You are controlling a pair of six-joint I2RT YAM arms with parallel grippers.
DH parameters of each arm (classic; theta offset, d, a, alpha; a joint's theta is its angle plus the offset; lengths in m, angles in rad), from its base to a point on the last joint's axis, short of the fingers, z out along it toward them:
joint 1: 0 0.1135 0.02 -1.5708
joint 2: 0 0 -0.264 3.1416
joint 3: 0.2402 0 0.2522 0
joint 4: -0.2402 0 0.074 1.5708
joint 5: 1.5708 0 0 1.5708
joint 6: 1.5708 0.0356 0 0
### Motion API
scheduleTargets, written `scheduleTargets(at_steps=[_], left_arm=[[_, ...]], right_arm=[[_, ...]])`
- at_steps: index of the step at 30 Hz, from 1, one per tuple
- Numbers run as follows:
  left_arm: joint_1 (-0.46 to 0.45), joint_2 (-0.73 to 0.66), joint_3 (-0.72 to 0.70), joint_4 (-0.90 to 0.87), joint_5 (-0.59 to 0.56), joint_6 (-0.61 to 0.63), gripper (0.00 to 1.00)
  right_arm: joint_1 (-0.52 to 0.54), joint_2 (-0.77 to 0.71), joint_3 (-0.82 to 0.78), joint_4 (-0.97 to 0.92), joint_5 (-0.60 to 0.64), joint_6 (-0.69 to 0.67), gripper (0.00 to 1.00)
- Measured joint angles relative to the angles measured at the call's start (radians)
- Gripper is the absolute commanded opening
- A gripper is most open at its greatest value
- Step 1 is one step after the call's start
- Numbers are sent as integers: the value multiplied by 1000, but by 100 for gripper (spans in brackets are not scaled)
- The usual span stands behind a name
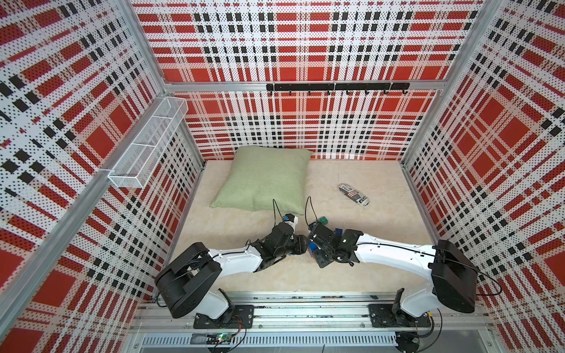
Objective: Assemble a heart with lego
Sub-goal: Assemble the lego brick with the lego brick.
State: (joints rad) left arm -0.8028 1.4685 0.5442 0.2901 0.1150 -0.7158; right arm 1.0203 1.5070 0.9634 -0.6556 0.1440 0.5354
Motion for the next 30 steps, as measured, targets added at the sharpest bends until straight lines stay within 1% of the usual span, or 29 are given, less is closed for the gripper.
scheduleTargets(at_steps=[8,30], left_arm=[[-11,-18,0,0,-12,-5,50],[-23,-2,-20,2,-19,-19,49]], right_arm=[[14,0,1,3,20,58,25],[14,33,0,49,30,95,25]])
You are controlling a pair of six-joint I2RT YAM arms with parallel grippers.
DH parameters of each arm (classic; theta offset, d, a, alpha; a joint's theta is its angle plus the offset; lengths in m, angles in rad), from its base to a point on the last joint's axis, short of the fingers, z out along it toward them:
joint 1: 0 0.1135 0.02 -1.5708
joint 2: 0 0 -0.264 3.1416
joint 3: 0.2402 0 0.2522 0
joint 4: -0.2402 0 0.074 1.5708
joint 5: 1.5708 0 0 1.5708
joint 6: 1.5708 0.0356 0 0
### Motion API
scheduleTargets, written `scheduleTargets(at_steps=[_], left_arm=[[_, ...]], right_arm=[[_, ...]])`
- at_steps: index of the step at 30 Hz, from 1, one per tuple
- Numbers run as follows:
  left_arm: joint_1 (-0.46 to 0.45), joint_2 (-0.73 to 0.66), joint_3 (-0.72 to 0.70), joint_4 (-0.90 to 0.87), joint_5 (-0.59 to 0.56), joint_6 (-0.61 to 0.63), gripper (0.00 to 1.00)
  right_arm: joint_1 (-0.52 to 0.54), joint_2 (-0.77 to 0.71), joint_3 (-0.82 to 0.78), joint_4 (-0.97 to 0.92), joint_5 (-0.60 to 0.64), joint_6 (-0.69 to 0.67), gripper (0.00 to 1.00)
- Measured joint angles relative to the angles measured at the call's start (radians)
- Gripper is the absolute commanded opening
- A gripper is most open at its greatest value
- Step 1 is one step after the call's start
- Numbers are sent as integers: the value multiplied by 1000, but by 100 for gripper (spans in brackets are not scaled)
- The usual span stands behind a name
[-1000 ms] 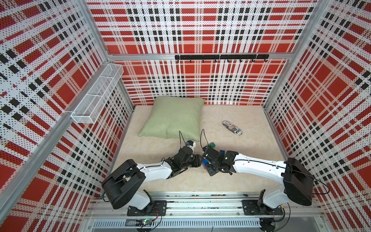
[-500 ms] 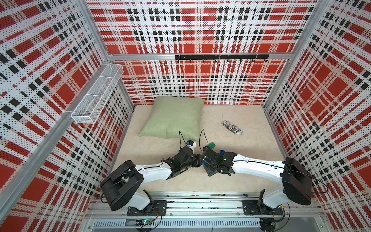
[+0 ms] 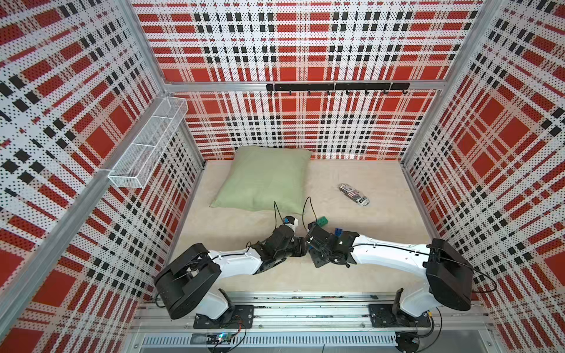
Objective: Assemble a heart with lego
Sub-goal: Assemble the lego brick with the lego brick.
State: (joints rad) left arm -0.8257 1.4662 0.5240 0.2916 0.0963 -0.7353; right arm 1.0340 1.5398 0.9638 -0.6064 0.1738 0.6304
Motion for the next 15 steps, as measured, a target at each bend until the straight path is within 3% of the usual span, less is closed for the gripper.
scheduleTargets(at_steps=[15], left_arm=[[0,1,0,0,-1,-1,49]], right_arm=[[0,15,2,-12,15,-4,28]])
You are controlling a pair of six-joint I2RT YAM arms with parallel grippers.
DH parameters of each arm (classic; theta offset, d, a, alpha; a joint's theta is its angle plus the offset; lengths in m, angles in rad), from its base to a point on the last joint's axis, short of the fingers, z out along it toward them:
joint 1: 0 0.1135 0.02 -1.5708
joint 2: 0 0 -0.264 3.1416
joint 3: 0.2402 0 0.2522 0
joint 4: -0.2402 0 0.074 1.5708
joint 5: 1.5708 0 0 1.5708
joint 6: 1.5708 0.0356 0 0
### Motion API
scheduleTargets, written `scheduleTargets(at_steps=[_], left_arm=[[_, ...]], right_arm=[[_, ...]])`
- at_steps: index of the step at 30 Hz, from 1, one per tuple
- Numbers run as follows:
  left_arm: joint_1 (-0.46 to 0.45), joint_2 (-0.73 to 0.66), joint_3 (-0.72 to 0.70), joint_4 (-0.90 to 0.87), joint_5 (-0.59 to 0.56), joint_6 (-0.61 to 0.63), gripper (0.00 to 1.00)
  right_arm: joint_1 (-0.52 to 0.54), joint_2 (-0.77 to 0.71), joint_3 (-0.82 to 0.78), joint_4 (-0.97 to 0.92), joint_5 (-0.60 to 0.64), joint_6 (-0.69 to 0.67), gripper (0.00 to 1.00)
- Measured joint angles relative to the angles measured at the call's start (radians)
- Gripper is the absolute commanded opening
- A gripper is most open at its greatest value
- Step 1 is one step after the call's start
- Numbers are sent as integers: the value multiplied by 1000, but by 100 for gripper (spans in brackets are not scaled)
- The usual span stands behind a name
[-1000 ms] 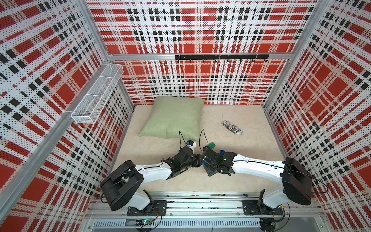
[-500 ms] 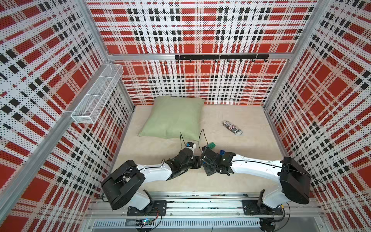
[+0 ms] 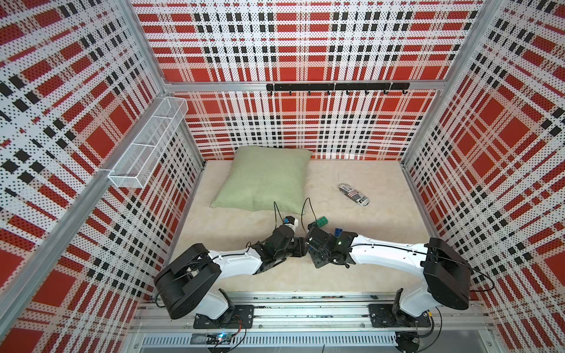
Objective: Assemble a heart with lego
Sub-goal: Assemble the lego brick with the lego brick.
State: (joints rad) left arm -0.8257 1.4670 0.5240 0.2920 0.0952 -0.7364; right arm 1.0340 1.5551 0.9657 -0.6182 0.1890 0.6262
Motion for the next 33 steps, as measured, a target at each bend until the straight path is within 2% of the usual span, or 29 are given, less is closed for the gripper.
scheduleTargets(at_steps=[15,21,27,33], left_arm=[[0,1,0,17,8,-6,49],[8,9,2,22,7,-6,49],[18,12,3,22,6,-6,49],[17,12,3,14,5,-7,49]], right_arm=[[-10,52,21,5,-17,-15,27],[-14,64,56,-31,-19,-27,30],[-17,76,91,-69,-20,-34,38],[-17,76,120,-77,-20,-36,52]])
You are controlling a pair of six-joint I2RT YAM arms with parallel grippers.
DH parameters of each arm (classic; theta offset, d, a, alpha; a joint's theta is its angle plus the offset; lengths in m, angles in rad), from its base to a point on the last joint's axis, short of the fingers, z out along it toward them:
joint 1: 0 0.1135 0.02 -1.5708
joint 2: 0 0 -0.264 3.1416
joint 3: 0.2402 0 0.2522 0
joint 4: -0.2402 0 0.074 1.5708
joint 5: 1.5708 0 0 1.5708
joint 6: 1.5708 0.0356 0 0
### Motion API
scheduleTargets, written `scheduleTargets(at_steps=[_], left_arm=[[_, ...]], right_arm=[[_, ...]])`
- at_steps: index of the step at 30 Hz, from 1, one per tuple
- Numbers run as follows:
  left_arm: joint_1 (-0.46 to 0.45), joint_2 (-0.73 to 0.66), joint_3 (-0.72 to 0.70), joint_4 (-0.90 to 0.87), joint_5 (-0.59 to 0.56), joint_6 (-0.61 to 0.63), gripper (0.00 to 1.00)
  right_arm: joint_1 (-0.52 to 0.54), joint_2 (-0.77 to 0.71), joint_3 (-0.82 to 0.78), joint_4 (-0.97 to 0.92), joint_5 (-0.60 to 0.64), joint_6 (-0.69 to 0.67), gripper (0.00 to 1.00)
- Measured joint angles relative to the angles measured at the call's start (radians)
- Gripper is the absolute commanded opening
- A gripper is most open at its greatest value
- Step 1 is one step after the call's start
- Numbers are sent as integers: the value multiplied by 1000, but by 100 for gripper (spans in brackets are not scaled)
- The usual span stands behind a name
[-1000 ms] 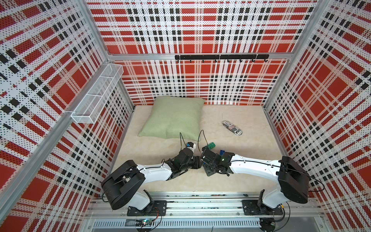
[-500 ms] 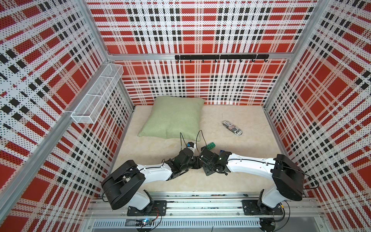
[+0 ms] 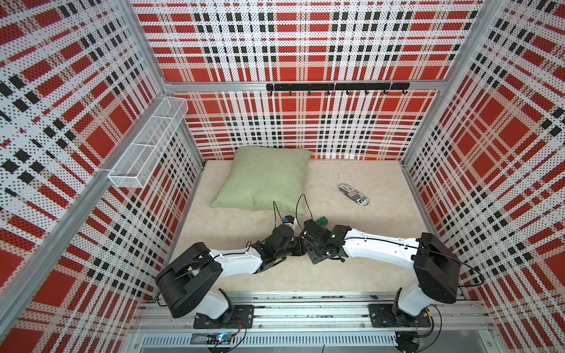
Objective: Assemble a heart with lego
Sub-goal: Assemble the lego brick with the lego brick.
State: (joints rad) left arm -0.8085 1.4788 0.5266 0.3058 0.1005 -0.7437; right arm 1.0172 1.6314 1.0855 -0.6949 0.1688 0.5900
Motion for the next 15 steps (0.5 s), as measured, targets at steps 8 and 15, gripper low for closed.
scheduleTargets(at_steps=[8,15], left_arm=[[0,0,0,0,-3,0,49],[0,0,0,0,-4,-4,49]], right_arm=[[-14,-6,-10,11,0,21,54],[-32,-70,-53,39,-49,32,58]])
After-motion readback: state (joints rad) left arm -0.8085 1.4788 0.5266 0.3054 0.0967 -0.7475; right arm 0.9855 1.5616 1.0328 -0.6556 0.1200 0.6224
